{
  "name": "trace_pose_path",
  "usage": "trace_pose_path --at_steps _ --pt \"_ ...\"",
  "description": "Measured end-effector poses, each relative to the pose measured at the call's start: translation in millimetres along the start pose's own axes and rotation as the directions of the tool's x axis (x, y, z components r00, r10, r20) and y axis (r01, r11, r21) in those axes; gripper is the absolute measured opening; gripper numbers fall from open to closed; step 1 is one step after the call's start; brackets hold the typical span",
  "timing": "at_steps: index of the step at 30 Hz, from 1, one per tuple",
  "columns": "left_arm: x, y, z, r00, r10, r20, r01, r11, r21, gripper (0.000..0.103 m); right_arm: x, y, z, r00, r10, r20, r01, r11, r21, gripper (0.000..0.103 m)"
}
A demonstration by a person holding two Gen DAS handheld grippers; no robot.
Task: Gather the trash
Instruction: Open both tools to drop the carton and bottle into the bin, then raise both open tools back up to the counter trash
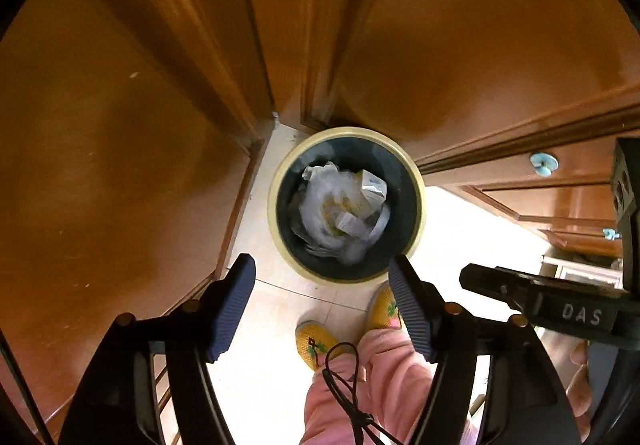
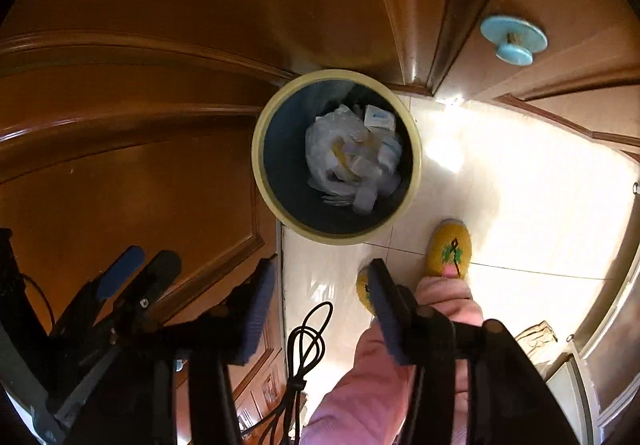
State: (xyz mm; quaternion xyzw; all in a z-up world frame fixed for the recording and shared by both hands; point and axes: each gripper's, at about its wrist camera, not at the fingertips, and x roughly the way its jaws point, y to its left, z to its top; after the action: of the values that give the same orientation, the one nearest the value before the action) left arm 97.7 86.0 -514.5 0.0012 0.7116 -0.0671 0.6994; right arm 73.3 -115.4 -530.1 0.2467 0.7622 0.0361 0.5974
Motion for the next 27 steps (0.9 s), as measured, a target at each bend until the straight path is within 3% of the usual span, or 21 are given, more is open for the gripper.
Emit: trace_pose_path --at_steps 5,12,21,27 --pt "-15.3 0.9 -1.2 1.0 0.004 0.019 -0.004 1.0 -0.029 0.07 -8.1 4.8 -7.2 1.0 -0.018 -0.012 0.017 0.998 -0.058 0.049" --pt "-72.9 -6.6 -7.9 0.997 0.003 0.073 -0.002 1.0 -0.008 0.073 -58.9 29.4 -36.2 0.997 -0.025 0.068 0.036 0.988 -0.153 0.049" --pt "-214.3 -34.7 -24.2 0.979 -0.035 0.202 0.026 0.998 0.049 0.074 -180.6 62.6 -91.2 0.978 0.011 0.21 0.035 0.976 -0.216 0.049" --pt "-321.7 -51.9 -30.6 0.937 -0.062 0.344 0.032 0.995 0.094 0.075 -275.6 87.0 -133.1 0.937 0.026 0.348 0.061 0.97 -0.236 0.049"
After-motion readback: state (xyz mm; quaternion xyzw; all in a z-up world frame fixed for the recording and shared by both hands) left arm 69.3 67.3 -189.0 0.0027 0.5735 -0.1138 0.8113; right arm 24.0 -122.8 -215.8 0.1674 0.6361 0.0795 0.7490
